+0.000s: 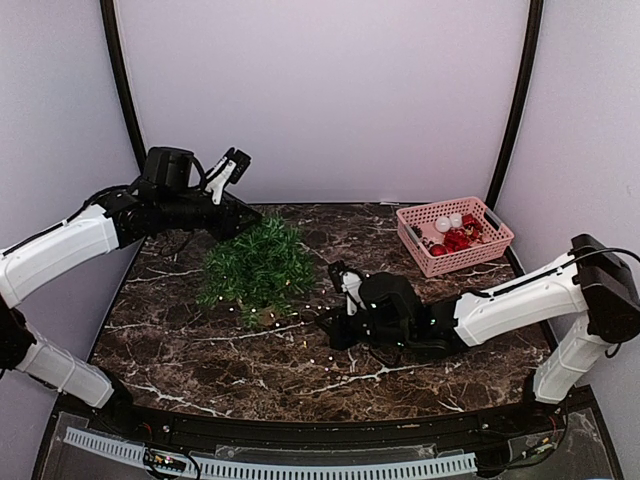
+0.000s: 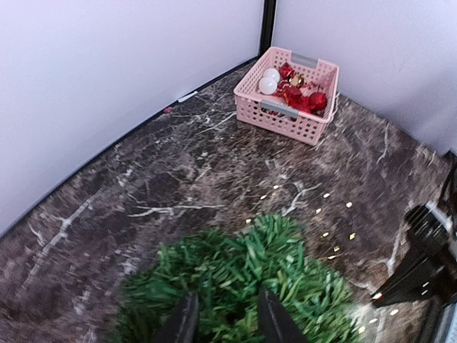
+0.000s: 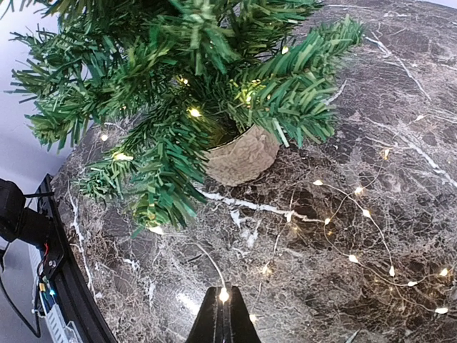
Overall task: Decorate the small christmas tree
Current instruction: Wrap the side of the string light in the gap of the branches.
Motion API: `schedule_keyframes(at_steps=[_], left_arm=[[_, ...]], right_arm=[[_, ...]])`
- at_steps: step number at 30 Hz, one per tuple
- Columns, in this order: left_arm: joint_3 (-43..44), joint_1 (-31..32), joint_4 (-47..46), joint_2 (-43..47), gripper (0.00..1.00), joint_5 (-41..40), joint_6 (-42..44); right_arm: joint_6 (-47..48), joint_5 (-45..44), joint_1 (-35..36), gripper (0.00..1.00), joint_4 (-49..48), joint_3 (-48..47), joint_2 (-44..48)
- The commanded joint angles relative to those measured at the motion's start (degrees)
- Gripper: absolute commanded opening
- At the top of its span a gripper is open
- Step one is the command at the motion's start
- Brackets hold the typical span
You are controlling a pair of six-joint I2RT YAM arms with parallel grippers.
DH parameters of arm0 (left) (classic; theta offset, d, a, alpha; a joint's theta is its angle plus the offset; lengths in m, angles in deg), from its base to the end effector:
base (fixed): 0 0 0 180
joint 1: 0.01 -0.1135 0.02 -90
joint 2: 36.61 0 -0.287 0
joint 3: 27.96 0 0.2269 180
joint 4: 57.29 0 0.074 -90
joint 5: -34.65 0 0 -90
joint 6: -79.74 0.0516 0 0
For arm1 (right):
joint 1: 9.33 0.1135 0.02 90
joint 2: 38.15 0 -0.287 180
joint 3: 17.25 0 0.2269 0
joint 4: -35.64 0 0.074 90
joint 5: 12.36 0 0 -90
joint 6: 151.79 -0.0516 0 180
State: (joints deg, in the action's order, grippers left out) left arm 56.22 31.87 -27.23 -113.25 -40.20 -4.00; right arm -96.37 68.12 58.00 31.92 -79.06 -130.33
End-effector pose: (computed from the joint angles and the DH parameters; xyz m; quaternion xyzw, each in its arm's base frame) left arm 0.2417 -0.1662 0.3751 0.3385 0.7551 -0.2290 0.5126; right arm 0.1383 0.3089 0.2296 -0.1973 0.8260 0.3619 0.3845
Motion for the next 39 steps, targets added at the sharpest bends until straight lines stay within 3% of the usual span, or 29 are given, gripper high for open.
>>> schedule_keyframes(at_steps=[1,5,9,12,16,21,26,35,39], left_arm=[[0.56,-0.17,-2.08,3.11,0.46,-5.34,0.09],[-1.33,-0.15,-2.7,8.12,0.67,-11.38,-1.22],[-4.86,-0.15,-0.35,14.91,0.74,-20.46,-6.85],[-9.72,-0.15,1.82,22.46,0.73,-21.34,-16.06],[-20.32,0.74,2.4,30.39,0.66,-14.58,-29.81],[-34.43,11.33,-3.47,36.57,0.62,-13.86,-42.93],[-42.36,19.41,-11.74,35.87,0.65,-16.33,-52.63],[-49.04,20.13,-26.24,28.05,0.74,-13.84,-57.3],[-48.2,20.08,-29.0,23.92,0.7,-13.97,-57.26]], right_arm=[[-0.6,-0.89,0.66,0.0,-2.02,-0.59,-0.99],[-0.65,-0.5,0.86,0.0,-2.31,-1.06,-2.25],[-1.05,0.01,1.04,0.0,-3.3,-1.24,-3.29],[-1.46,0.13,1.26,0.0,-3.85,-1.25,-3.8],[-2.1,-0.31,1.39,0.0,-4.07,-1.08,-3.97],[-2.15,-0.85,1.36,0.0,-3.49,-1.57,-4.31],[-2.73,-1.18,1.39,0.0,-3.69,-1.93,-4.95],[-3.2,-1.38,1.33,0.0,-3.8,-2.11,-5.19],[-3.13,-1.33,1.36,0.0,-3.85,-2.21,-5.28]])
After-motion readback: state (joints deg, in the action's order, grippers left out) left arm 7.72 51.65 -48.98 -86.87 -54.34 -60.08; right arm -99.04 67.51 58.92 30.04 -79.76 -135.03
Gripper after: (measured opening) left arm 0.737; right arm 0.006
